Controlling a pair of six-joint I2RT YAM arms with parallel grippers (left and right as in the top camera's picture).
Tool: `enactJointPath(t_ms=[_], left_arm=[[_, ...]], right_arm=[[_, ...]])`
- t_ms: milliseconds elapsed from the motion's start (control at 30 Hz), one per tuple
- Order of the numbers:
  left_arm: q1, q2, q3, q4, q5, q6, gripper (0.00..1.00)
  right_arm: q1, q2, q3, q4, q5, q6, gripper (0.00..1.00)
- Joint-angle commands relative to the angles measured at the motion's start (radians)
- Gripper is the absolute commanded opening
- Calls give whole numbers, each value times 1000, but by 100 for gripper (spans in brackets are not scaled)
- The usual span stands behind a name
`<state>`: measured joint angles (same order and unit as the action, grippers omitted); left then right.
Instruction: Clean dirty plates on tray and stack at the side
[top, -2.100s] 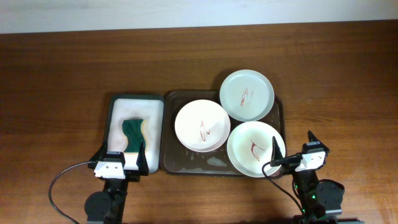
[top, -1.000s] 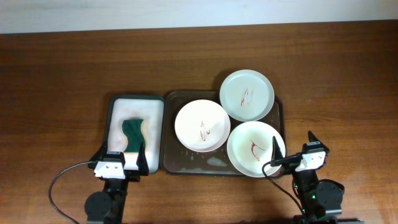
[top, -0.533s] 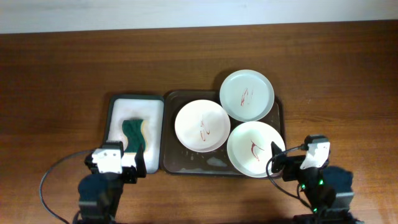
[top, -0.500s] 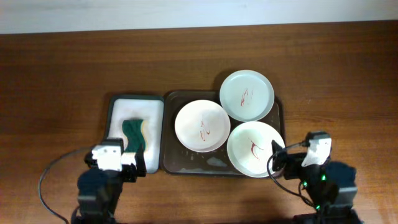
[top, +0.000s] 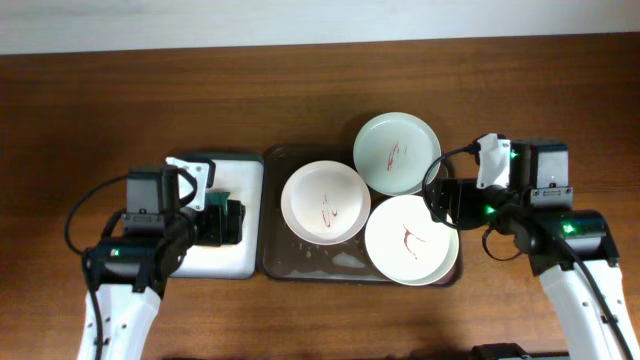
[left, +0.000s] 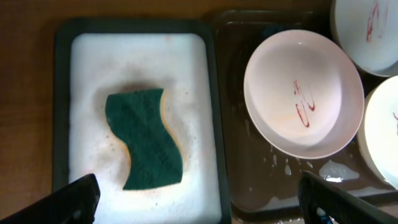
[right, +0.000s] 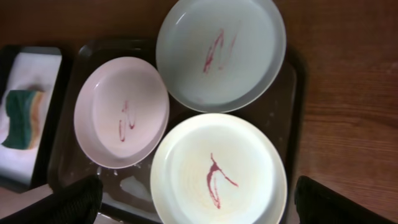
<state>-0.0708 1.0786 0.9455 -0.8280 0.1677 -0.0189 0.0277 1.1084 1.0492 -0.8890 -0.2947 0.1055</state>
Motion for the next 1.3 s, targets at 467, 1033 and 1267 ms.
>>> enactJointPath(t_ms=[467,1033,1267], left_arm=[[3,558,18,136,-156,-153,54],[3,611,19,178,-157,-198,36],[3,611,18,180,-164,-198,0]], right_arm=[[5,3,23,8,-58,4,99],[42,98,23,65,-64,-5,99],[224,339,23,204,-64,1,84]])
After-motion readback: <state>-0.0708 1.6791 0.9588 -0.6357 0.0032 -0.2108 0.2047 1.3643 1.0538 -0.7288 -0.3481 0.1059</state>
